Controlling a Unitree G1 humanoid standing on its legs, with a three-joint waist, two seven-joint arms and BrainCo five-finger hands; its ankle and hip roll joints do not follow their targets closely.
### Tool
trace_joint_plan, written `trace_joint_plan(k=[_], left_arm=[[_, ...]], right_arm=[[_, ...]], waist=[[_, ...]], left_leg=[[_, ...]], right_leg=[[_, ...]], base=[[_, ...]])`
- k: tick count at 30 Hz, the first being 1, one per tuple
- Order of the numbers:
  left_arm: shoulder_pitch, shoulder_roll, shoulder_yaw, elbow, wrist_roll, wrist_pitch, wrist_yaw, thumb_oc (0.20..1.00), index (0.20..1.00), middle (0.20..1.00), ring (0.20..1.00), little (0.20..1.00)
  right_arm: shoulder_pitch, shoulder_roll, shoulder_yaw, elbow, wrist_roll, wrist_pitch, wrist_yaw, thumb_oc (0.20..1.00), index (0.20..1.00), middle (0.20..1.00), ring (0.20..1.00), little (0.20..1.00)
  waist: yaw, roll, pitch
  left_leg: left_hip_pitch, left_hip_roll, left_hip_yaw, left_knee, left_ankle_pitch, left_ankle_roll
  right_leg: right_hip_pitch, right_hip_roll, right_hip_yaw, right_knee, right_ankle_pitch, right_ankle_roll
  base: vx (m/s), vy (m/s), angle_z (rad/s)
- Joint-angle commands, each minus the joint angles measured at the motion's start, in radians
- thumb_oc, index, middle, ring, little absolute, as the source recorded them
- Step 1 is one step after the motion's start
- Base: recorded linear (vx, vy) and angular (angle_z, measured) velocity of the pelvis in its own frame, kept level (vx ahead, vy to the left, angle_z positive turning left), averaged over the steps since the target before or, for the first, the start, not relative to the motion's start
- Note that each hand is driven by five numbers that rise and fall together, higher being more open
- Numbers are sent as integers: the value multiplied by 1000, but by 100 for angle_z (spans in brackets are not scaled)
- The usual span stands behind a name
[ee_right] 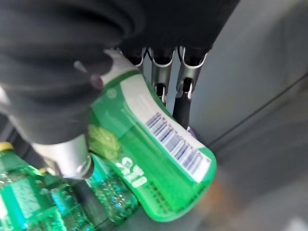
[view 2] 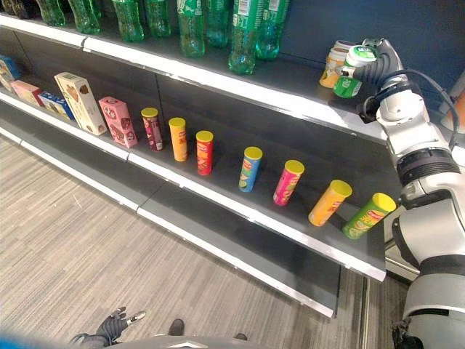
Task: Put the goods on the table back onto the shelves and tidy them up.
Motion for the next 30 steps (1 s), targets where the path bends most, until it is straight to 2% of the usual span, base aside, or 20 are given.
trace_joint_plan(k=[1,6,27,28,29,30], left_arm=[[-64,46,-41,-1,-49,-35,11,1000,1000,1000,1000,1000],[-64,30,-41,45,-43,-32,17,1000,1000,1000,1000,1000],[-50,36,-67,-15,-34,-31,15,1000,1000,1000,1000,1000],[-49,36,-68,-21,-36,-32,14,1000,1000,1000,1000,1000],[-49,34,-71,-25,-36,-32,15,1000,1000,1000,1000,1000],[-48,33,-72,-27,-35,-33,14,1000,1000,1000,1000,1000]], right_arm=[[-142,-25,24,37,-34,-19,-39,200,200,200,200,200],[-138,21,9,92,-43,-12,-43,200,200,200,200,200],[-112,38,16,109,-76,-1,-36,200,200,200,200,200],[-111,41,15,116,-77,-1,-35,225,225,225,225,225],[-111,41,15,118,-78,-1,-36,918,918,918,918,918],[-113,42,15,119,-79,-1,-38,1000,1000,1000,1000,1000]], waist=[[27,-61,-6],[46,-61,-4],[47,-62,10],[47,-62,11],[47,-62,12],[47,-62,12]], left_leg=[[37,20,49,9,-68,-57],[40,17,35,9,-73,-54],[30,10,34,9,-79,-47],[30,10,35,9,-80,-46],[31,10,36,9,-80,-46],[31,10,36,9,-80,-46]], right_leg=[[21,-73,39,27,-87,72],[29,-72,28,28,-94,72],[14,-75,35,34,-92,75],[15,-75,37,33,-92,75],[15,-76,37,33,-92,76],[16,-76,38,32,-91,75]], base=[[21,-8,4],[43,-15,5],[7,-1,3],[0,0,0],[0,0,0],[0,0,0]])
